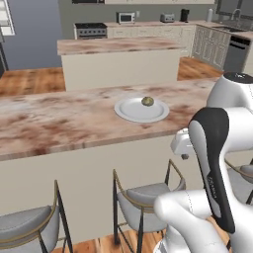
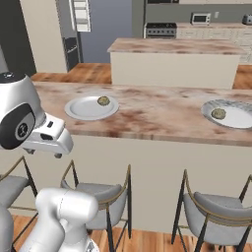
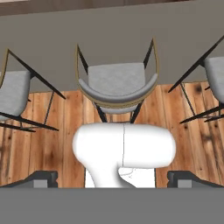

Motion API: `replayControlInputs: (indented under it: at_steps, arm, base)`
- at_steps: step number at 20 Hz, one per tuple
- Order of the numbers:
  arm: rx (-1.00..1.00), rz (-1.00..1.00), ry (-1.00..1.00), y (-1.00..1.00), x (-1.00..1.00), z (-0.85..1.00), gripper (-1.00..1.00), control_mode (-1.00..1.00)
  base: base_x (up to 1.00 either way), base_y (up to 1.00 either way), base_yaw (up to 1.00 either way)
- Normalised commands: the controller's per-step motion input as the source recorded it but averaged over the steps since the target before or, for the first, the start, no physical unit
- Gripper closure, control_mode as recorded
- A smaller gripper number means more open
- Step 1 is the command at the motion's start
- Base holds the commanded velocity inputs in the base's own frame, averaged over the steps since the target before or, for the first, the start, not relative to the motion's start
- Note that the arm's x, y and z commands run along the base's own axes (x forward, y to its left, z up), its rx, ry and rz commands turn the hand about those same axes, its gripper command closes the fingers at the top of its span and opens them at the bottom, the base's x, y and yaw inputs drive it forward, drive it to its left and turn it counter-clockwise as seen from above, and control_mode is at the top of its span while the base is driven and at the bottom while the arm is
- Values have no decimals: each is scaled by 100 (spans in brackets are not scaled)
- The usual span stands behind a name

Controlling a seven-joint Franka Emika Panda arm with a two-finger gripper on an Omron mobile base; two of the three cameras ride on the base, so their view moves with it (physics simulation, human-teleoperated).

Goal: Place two dumplings into each of the tupperware containers and then place the containers in the fridge.

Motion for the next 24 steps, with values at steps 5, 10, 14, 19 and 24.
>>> replayControlInputs:
  at_steps: [5, 10, 14, 19, 24]
  arm:
    - [0, 0, 0, 0, 0, 0, -100, 100]
    - [0, 0, 0, 0, 0, 0, -100, 100]
    - [0, 0, 0, 0, 0, 0, -100, 100]
    - [0, 0, -2, 0, -6, 29, -100, -100]
    - [0, 1, -21, 0, -4, 76, -100, -100]
  base:
    - [70, 0, -5]
    - [50, 0, 0]
    - [0, 0, 0]
    - [0, 0, 0]
    - [0, 0, 0]
